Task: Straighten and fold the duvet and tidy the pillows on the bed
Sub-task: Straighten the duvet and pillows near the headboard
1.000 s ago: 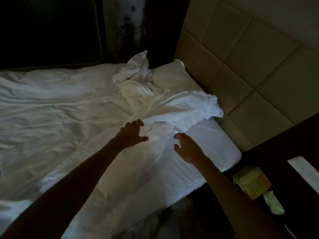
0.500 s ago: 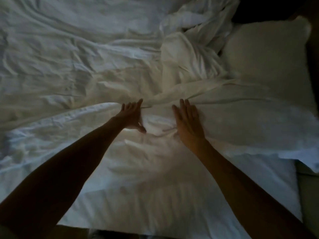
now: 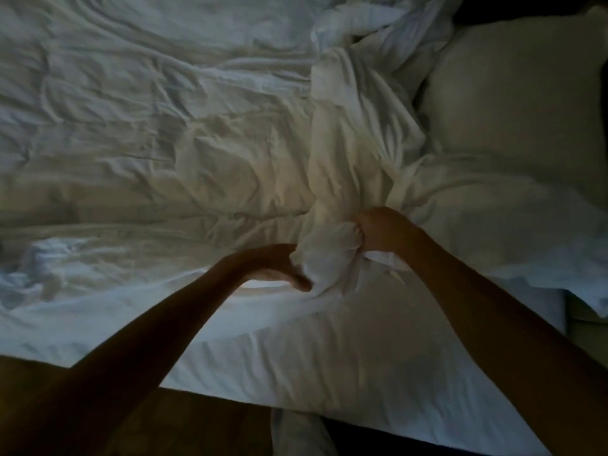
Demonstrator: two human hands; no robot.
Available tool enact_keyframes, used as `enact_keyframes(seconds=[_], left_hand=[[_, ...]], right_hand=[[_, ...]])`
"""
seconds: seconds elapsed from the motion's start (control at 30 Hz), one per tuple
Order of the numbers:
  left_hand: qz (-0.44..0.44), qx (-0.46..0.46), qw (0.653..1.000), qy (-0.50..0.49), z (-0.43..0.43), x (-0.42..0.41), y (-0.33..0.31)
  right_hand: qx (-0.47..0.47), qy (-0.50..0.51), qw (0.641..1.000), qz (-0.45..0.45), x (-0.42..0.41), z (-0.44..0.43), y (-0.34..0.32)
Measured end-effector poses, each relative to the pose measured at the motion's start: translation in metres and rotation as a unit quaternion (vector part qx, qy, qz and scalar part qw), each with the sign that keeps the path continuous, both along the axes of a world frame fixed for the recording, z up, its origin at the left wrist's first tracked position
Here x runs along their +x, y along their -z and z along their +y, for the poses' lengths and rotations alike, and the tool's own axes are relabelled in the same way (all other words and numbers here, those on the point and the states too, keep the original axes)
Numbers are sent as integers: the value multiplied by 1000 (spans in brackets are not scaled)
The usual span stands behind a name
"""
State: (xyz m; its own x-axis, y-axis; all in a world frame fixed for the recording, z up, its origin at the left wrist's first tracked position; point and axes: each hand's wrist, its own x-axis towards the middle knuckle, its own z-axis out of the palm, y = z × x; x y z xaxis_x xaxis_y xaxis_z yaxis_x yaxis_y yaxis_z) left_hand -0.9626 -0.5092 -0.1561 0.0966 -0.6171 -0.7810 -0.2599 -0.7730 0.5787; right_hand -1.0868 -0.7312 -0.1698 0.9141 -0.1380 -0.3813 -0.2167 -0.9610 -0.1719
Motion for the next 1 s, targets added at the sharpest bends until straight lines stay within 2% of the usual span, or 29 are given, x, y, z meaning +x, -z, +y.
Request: enact_keyframes(seconds=[0.03, 0.13, 0.27, 0.43, 0.53, 0.63, 0.77, 0.8, 0.9, 1.0], left_hand=[[19, -20, 1000, -12, 1, -18, -12], [-67, -62, 996, -13, 1, -70, -26], [-208, -108, 970, 65, 22, -147, -45], [-271, -129, 946, 121, 82, -249, -70], [-264, -126, 946, 138, 133, -306, -60], [-272, -145, 935, 177, 179, -350, -37], [-175, -86, 962, 193, 208, -389, -36], [-163, -94, 967, 170, 209, -396, -39], [-184, -139, 967, 109, 203, -409, -53], [-198, -156, 960, 119, 191, -414, -66]], right_hand=[[0, 12, 1000, 10, -12, 8, -11], [-35, 28, 998, 37, -62, 38, -34], [-45, 70, 997, -7, -153, 84, -52], [-70, 90, 992, -51, -263, 169, -69], [-54, 121, 990, -47, -328, 225, -59], [19, 159, 986, -50, -391, 279, -36], [120, 167, 971, 119, -439, 315, -33], [126, 168, 970, 125, -444, 315, -36], [117, 176, 974, 86, -450, 310, -47], [128, 196, 972, 28, -450, 307, -59]])
